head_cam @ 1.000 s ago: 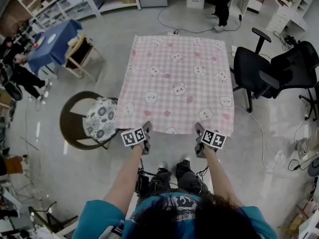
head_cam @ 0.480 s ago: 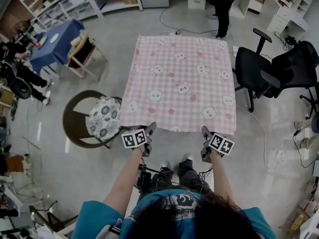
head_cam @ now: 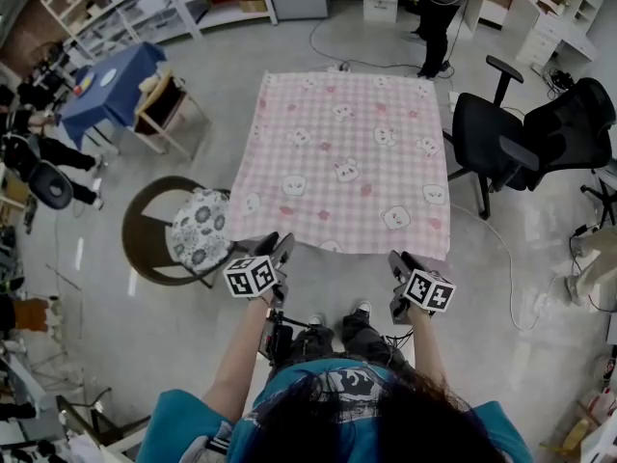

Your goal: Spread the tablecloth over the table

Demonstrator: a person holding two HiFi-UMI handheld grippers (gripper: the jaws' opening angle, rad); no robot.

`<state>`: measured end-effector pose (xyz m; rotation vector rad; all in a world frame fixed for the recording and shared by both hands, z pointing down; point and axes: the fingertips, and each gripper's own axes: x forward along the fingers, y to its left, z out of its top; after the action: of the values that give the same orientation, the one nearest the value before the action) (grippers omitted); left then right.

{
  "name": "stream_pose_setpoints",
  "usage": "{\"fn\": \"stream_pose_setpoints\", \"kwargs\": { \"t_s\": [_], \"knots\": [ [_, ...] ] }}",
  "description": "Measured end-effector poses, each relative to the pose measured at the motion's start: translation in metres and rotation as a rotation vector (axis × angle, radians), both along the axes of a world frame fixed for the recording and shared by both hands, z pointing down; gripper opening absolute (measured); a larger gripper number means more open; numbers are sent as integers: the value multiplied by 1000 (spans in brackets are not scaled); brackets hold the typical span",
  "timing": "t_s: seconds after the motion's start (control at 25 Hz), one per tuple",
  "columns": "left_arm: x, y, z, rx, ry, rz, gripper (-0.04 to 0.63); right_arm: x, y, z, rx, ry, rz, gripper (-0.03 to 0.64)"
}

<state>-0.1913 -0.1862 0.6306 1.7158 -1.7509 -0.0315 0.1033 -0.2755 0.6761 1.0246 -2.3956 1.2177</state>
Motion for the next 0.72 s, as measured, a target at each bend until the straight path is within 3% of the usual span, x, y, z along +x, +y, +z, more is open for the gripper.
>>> {"fn": "stream_pose_setpoints", "kwargs": {
  "t_s": [0.36, 0.48, 0.64, 0.72],
  "knots": [
    [46, -19, -44, 72, -175, 133, 207, 8, -21, -43, 95, -72, -35, 152],
    [62, -23, -58, 88, -225, 181, 207, 0, -24, -56, 117, -104, -67, 152],
    [80, -25, -79, 100, -355, 283, 206, -19, -22, -84, 138, -176, -128, 141],
    [83, -24, -91, 128, -367, 304, 199, -31, -19, -97, 155, -204, -154, 137]
  ]
}}
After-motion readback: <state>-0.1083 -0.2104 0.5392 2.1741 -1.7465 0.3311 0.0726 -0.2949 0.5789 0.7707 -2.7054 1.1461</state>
